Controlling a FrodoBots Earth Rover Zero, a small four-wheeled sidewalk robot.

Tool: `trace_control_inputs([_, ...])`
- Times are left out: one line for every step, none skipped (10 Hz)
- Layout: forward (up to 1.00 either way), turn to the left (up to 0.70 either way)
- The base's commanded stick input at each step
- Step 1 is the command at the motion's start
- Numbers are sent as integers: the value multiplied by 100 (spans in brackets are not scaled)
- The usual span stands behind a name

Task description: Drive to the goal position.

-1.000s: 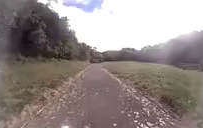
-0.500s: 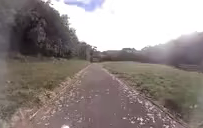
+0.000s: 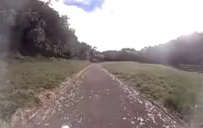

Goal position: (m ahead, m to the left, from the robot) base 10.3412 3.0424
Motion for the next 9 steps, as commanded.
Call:
trace_control_inputs([30,0])
trace_control_inputs([30,0])
trace_control_inputs([30,0])
trace_control_inputs([30,0])
trace_control_inputs([30,0])
trace_control_inputs([30,0])
trace_control_inputs([30,0])
trace_control_inputs([30,0])
trace_control_inputs([30,0])
